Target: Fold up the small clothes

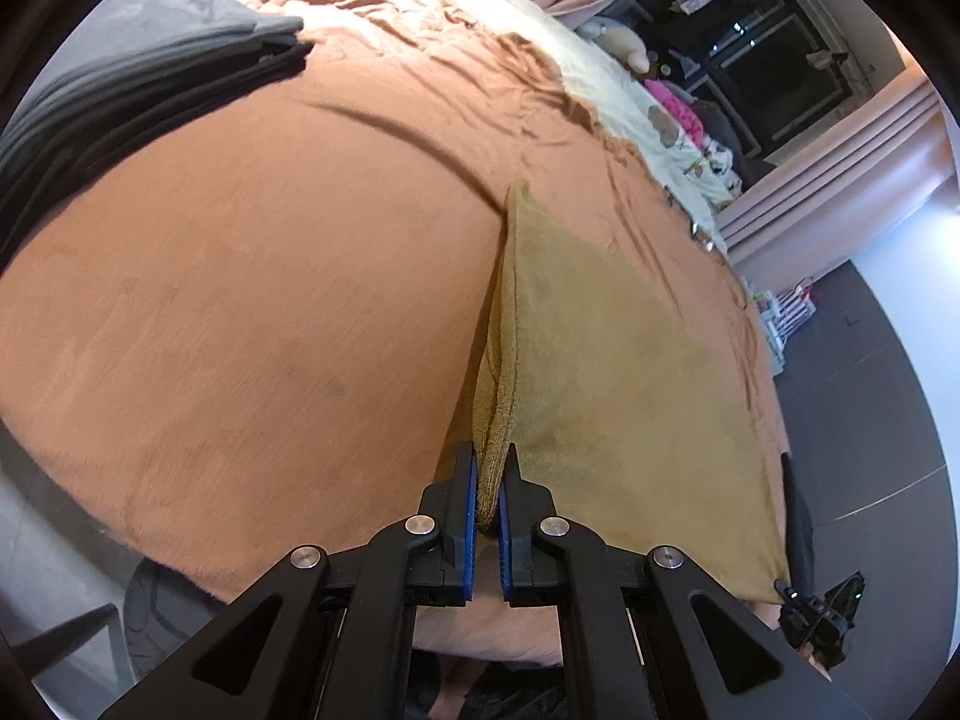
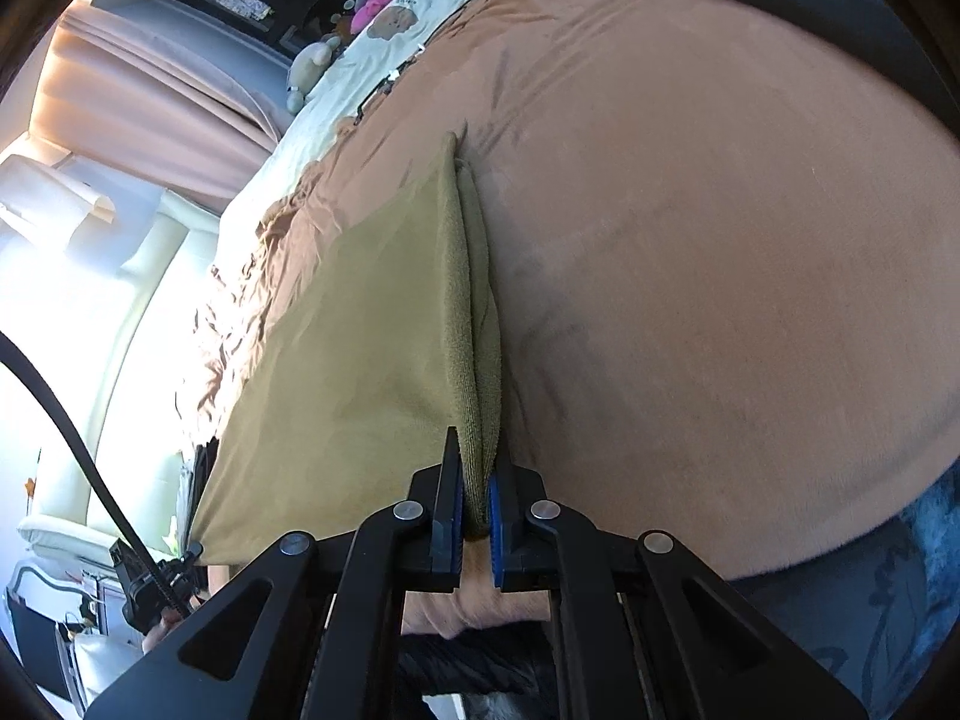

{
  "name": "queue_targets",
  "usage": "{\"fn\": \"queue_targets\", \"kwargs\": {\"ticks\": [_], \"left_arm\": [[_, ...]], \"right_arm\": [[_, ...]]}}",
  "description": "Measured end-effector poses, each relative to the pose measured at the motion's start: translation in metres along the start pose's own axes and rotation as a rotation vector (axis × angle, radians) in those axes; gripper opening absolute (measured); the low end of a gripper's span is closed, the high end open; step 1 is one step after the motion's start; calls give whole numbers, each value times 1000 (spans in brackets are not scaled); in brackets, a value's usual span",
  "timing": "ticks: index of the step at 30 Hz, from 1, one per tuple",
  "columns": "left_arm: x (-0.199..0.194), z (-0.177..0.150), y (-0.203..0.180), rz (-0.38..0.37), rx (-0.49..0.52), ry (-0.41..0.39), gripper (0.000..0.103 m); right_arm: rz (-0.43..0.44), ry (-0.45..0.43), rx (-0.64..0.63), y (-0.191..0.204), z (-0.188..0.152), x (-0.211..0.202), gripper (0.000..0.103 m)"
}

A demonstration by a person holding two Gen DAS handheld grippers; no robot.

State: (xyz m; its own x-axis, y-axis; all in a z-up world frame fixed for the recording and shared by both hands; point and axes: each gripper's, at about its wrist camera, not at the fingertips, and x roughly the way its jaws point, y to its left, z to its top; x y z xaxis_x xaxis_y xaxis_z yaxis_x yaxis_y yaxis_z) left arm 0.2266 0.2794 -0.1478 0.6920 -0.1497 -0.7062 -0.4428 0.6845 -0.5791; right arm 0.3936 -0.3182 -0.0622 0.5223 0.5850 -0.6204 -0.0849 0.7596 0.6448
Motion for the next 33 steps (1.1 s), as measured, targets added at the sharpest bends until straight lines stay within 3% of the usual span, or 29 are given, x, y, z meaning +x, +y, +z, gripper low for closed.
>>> {"fn": "queue_targets", "kwargs": {"ticks": [4,9,13,22,33], "left_arm": [[10,-3,14,-16,-49,20,5],[9,-5,13,-31,-36,5,6],[8,-5,11,-49,-27,-4,6],[16,-11,19,-74,-57,3,6],[24,-14,28,-98,-75,8,6]], "right_arm": [[-60,-17,-18,7,2,-10,5],[-132,-82,-98,34,13,-40,5],[-128,-94,-181,65,20,-48,5],[-131,15,-367,138,0,14,5],[-124,200,-564,236,-37,130,5]]}}
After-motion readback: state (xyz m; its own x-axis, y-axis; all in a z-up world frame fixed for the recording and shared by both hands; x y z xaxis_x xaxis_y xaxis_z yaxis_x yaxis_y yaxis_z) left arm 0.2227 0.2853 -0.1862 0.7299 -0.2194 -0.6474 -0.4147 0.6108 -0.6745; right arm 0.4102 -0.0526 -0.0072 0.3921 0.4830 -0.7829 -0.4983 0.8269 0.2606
